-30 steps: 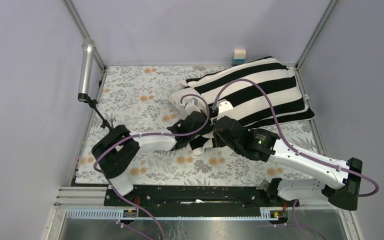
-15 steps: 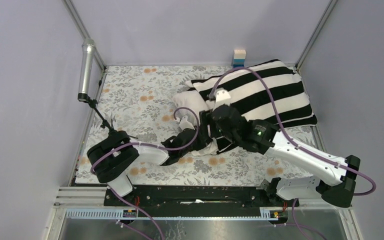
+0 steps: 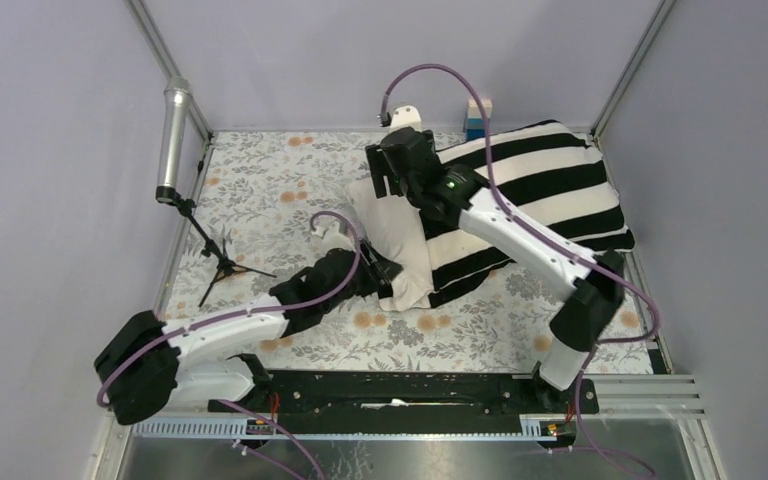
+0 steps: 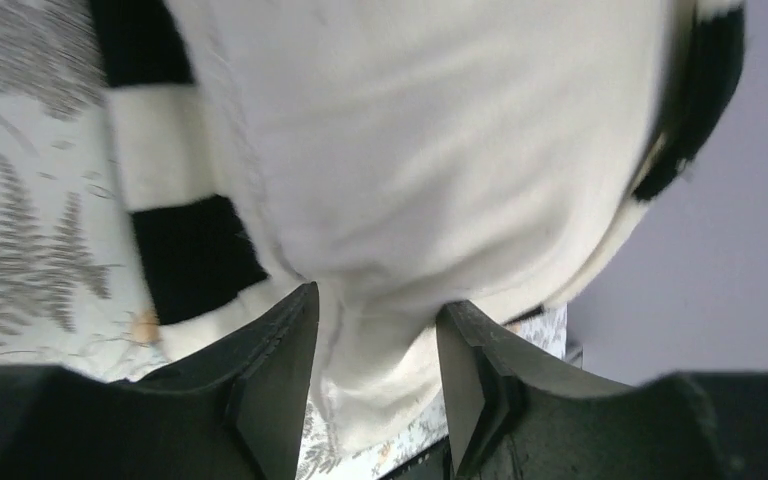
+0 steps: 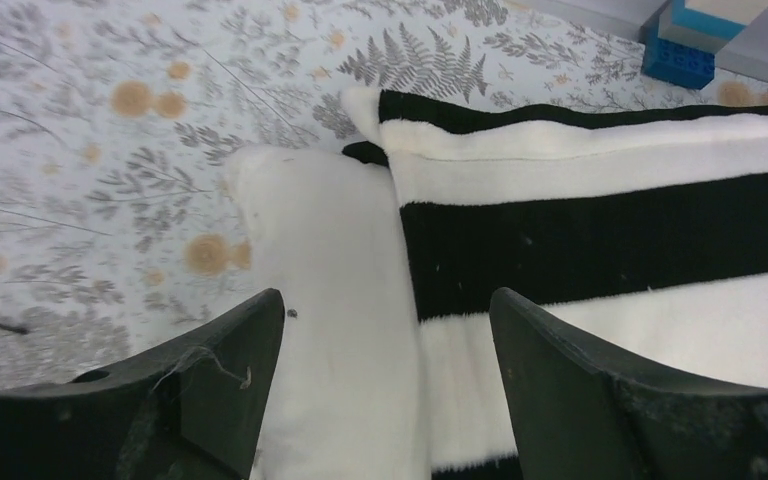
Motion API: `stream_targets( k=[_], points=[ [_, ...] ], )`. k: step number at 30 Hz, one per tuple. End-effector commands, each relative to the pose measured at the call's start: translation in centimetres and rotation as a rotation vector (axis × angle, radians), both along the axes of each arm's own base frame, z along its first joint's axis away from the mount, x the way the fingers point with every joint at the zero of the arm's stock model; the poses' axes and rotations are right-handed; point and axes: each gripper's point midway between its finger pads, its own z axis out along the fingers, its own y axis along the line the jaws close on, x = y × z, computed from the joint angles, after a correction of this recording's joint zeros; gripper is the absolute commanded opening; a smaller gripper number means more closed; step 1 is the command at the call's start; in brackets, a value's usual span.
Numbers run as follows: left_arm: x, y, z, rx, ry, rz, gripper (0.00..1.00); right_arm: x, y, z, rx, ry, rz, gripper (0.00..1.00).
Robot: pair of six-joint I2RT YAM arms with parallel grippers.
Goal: Put the pillow into the pillowcase
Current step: Stuff the pillow into the pillowcase.
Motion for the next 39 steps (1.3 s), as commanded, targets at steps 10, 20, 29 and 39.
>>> stream_targets(
  k=[10,20,29,39],
  points=[
    [6.4,8.9,0.1,0.06,0.054,0.187,0.56,-0.3,-0.3,-4.5,-0.233,0.076,0.043,1.0],
    [11.1,8.1,3.3,-0.099,-0.037,0.203,0.72,1.6,-0.1,-0.5,-0.233,-0.058,-0.033,1.0],
    [18.4,7.0,5.7,-0.113,-0.091,0.332,0.97,6.6,0.9,-2.9,-0.318,-0.009,-0.079,0.97],
    [19.1,3.9,-1.4,-0.194,0.061,0.263,0.42,8.7,-0.6,-9.2,-0.376,0.153,-0.077,0.96]
  ],
)
